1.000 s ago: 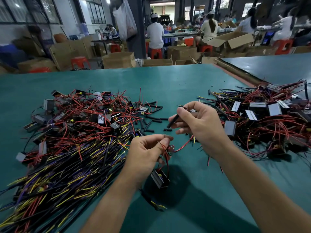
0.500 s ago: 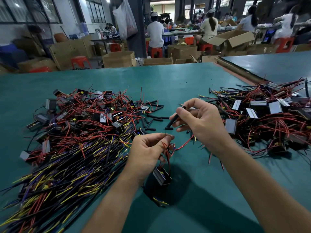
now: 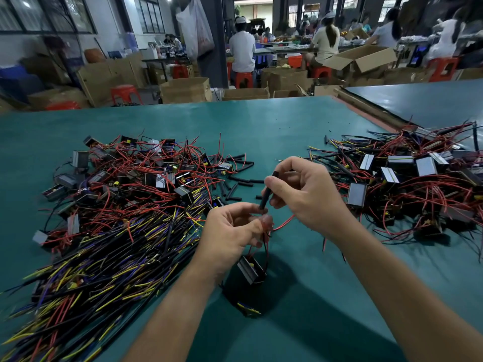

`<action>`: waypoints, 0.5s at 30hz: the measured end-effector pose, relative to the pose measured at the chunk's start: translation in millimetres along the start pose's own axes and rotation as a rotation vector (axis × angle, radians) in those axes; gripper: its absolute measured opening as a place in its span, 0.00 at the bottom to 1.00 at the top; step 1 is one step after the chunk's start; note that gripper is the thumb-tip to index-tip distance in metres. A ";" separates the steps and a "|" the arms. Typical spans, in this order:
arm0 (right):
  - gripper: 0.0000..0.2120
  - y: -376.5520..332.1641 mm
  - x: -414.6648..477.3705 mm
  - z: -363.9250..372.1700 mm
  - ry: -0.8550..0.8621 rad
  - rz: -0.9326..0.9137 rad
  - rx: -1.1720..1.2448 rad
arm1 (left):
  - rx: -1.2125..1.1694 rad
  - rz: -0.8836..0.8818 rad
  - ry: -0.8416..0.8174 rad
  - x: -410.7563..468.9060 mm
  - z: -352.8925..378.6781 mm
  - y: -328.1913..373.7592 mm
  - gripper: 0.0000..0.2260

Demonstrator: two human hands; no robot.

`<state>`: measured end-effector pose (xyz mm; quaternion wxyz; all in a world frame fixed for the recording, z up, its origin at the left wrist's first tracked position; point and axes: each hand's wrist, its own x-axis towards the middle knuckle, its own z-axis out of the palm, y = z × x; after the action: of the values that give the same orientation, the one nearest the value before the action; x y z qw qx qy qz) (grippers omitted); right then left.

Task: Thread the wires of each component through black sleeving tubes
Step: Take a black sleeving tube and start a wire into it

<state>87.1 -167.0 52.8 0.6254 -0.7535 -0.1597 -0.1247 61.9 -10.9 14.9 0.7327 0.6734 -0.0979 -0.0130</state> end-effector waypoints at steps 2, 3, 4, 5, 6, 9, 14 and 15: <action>0.06 0.9 0.6 -1.0 -0.003 -0.004 -0.023 | -0.020 -0.018 -0.023 -0.3 -0.2 1.0 0.15; 0.06 1.2 0.6 -1.2 -0.017 0.003 -0.032 | -0.022 -0.018 -0.032 -0.4 -0.5 1.6 0.16; 0.06 1.5 0.4 -0.9 -0.035 0.012 -0.039 | -0.023 -0.014 -0.040 -0.7 -0.8 1.9 0.16; 0.06 1.9 -0.1 -0.8 -0.053 0.021 -0.043 | -0.024 -0.010 -0.043 -1.0 -0.7 2.6 0.16; 0.07 2.3 -0.6 -0.3 -0.068 0.026 -0.045 | -0.023 -0.004 -0.042 -0.9 -0.7 2.6 0.16; 0.07 2.7 -2.0 0.7 -0.102 0.029 -0.055 | -0.018 -0.015 -0.036 -0.5 -0.8 1.7 0.15; 0.07 0.8 -1.8 -2.3 -0.107 0.017 -0.071 | 0.033 -0.054 -0.073 -1.5 1.5 -0.9 0.13; 0.07 0.2 -2.1 -3.2 -0.107 0.018 -0.063 | 0.045 -0.056 -0.079 -1.7 2.2 -1.0 0.13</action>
<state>85.3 -170.3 52.4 0.5929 -0.7799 -0.1822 -0.0838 59.9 -12.9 13.8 0.7122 0.6911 -0.1084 -0.0579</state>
